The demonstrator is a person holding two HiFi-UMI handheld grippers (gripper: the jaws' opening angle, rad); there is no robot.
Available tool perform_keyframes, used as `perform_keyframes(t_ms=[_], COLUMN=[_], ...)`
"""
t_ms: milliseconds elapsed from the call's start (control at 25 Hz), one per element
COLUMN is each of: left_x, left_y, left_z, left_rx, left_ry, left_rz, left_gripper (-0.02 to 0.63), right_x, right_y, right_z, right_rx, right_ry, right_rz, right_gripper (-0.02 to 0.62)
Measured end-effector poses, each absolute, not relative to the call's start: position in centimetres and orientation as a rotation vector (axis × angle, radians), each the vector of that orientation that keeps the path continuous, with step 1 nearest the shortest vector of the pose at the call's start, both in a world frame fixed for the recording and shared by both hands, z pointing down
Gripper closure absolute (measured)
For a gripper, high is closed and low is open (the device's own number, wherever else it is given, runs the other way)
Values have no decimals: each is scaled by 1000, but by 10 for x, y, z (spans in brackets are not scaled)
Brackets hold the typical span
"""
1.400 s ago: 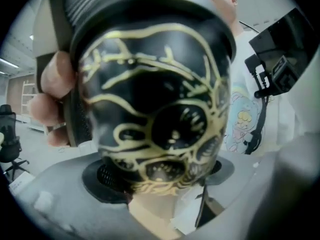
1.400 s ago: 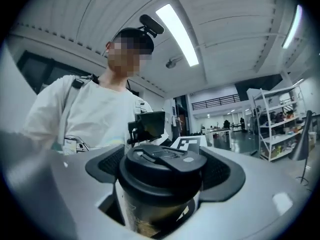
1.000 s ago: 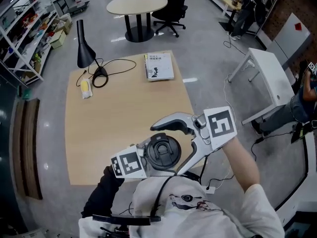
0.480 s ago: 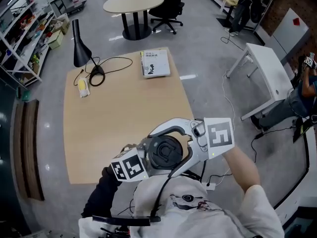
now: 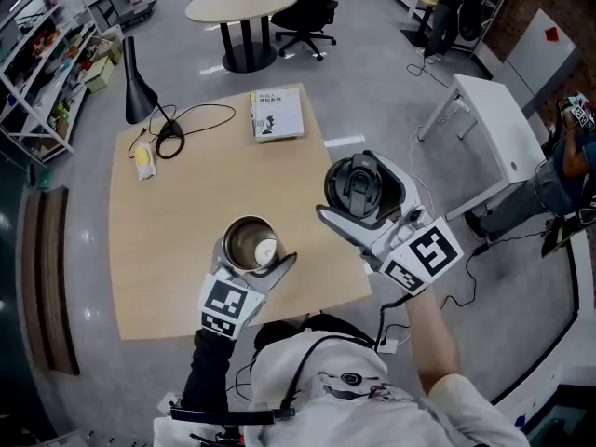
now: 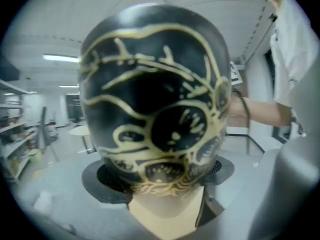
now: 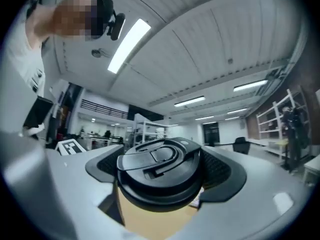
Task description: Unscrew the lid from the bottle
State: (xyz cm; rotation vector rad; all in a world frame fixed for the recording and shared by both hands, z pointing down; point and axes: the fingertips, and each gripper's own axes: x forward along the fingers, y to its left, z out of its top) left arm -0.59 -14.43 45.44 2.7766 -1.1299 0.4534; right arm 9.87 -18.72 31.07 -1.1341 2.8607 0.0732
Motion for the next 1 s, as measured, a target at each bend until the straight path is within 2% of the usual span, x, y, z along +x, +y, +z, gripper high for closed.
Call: perform_keyframes(t_ms=[120, 280, 600, 1000], left_x=[-54, -82, -90, -129], left_y=[-169, -178, -169, -173], left_z=[454, 446, 429, 424], left_rx=[2491, 2343, 2370, 2369], left_ry=[-1549, -1810, -1880, -1867], left_rz=[328, 318, 339, 347], left_gripper=[199, 199, 199, 199], right_x=[124, 135, 137, 107], right_y=[-196, -198, -192, -194], right_z=[339, 366, 398, 392], right_rx=[-1383, -1469, -1525, -1526], right_ry=[2756, 2744, 2770, 2770], right_rz=[33, 8, -32, -29], right_gripper=[120, 120, 120, 120])
